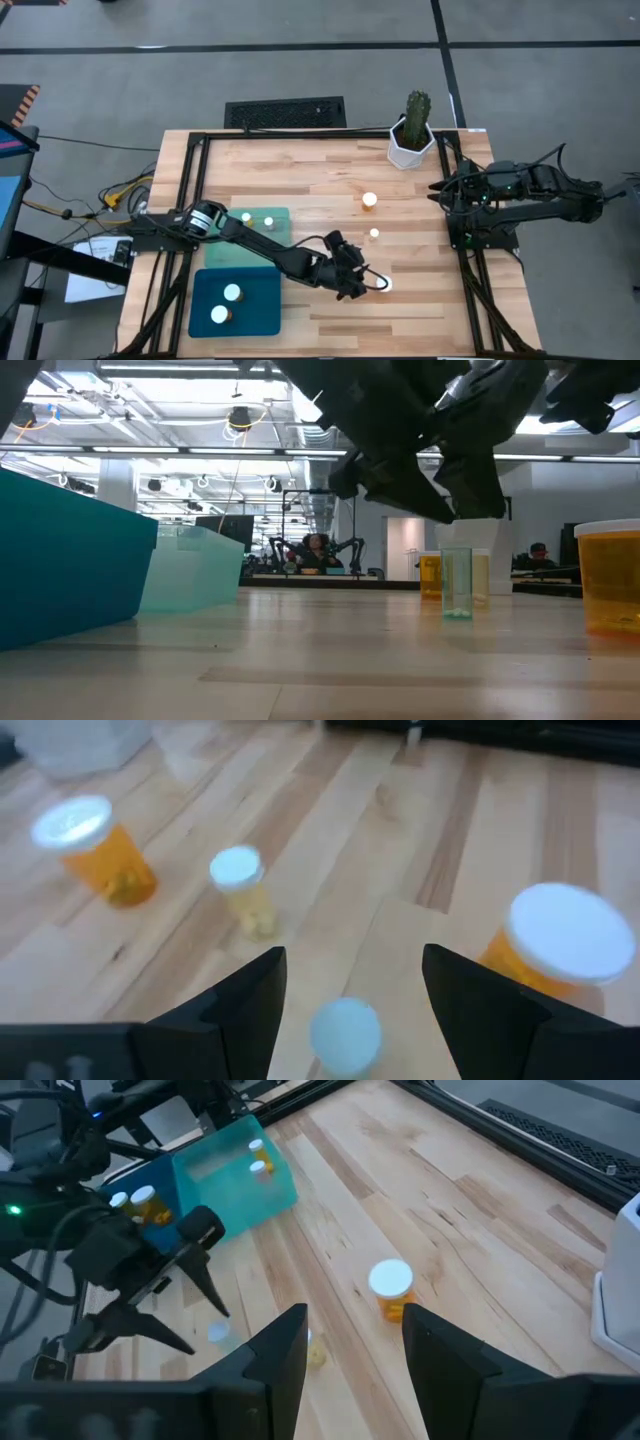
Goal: Pick and place medicine bottles into bin by pill shape (circle, oval)
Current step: Put the small green pill bottle into the green bin
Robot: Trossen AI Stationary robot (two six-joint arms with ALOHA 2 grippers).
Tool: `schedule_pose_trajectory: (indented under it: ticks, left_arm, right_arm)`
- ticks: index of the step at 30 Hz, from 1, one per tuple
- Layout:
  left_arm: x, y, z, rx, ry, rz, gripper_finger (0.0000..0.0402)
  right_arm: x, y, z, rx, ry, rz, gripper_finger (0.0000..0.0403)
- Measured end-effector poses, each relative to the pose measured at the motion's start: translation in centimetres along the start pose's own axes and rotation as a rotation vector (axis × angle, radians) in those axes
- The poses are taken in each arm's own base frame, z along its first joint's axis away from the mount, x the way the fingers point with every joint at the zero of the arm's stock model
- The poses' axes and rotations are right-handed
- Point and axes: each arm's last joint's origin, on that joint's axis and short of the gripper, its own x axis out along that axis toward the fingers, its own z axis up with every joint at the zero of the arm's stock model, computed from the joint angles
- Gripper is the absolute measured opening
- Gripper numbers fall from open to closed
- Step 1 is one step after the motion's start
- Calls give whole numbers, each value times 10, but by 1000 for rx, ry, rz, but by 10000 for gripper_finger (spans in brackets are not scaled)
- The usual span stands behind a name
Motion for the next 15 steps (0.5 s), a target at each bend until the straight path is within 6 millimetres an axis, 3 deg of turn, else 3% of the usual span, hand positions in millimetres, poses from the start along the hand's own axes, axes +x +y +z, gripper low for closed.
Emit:
schedule_pose_trajectory:
  ticks: [15]
  left_arm:
    - [-2, -2, -20, -61, -1, 38, 229]
  right_arm:
    - [0, 0, 0, -1, 2, -1, 175]
